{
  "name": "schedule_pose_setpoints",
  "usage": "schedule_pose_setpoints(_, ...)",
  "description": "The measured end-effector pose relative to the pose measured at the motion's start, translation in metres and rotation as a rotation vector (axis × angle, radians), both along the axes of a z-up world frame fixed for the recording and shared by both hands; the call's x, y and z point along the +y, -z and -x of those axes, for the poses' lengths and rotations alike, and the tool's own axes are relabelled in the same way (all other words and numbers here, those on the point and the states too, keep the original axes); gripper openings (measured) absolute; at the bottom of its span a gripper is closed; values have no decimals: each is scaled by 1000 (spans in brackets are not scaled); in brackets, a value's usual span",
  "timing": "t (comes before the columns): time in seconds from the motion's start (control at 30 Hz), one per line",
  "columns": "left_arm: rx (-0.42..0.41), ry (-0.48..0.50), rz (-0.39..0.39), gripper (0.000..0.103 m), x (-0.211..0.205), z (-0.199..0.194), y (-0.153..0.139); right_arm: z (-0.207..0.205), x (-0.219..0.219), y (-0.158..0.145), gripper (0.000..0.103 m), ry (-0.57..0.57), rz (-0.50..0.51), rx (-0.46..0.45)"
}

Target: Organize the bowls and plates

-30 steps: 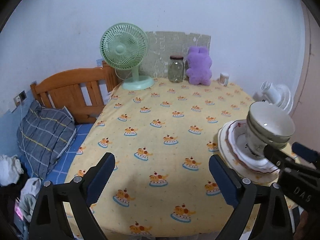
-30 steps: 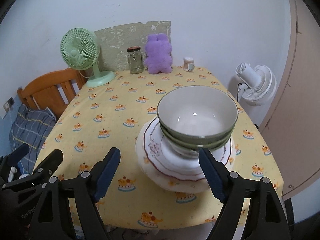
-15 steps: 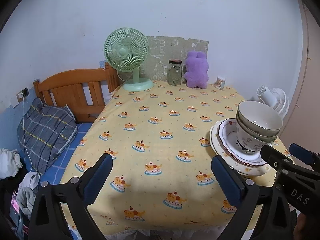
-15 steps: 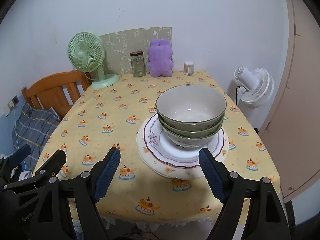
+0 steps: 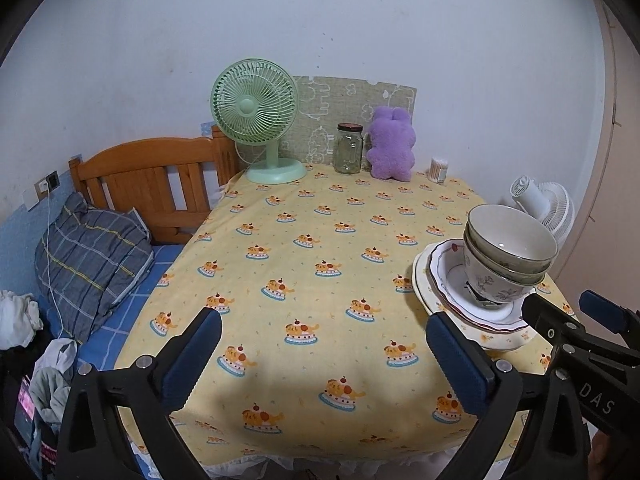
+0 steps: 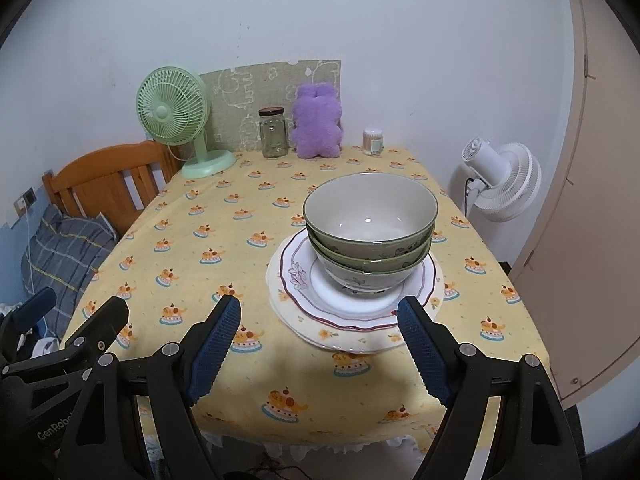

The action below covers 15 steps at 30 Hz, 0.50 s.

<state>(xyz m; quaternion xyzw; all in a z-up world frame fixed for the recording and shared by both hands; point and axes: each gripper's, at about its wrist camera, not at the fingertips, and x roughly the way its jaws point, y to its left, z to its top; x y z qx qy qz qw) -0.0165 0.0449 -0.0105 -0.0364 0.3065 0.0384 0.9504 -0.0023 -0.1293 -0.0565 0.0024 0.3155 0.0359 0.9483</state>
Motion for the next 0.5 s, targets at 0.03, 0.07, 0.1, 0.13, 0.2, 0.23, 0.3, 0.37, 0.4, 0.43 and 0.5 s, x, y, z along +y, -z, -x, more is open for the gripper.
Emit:
schedule_pose_setpoints(0.03, 0, 0, 1, 103, 0, 0, 0, 0, 0, 0, 83, 0, 0, 0)
schedule_pose_setpoints(0.07, 0, 0, 1, 103, 0, 0, 0, 1, 0, 0, 83, 1, 0, 1)
schedule_pose_setpoints(0.1, 1, 1, 0, 103, 0, 1, 0, 1, -1, 0, 83, 2, 0, 2)
schedule_pose_setpoints(0.13, 1, 1, -1, 103, 0, 1, 0, 1, -1, 0, 83, 3, -1, 3)
schedule_pose_setpoints(0.2, 1, 1, 0, 103, -1, 1, 0, 2, -2, 0, 83, 5, -1, 5)
schedule_pose_setpoints(0.23, 1, 1, 0, 103, -1, 1, 0, 2, -2, 0, 83, 5, -1, 5)
schedule_pose_setpoints(0.3, 1, 1, -1, 103, -1, 1, 0, 2, -2, 1, 83, 7, -1, 6)
schedule_pose_setpoints(0.37, 2, 2, 1, 103, -1, 2, 0, 2, -2, 1, 83, 8, -1, 6)
schedule_pose_setpoints(0.4, 2, 3, 1, 103, -1, 2, 1, 2, -2, 1, 83, 9, 0, 6)
schedule_pose_setpoints(0.43, 2, 4, 2, 103, -1, 2, 0, 2, -2, 1, 83, 9, 1, 6)
schedule_pose_setpoints(0.5, 2, 6, 3, 103, -1, 2, 1, 1, -3, 1, 83, 10, 1, 6)
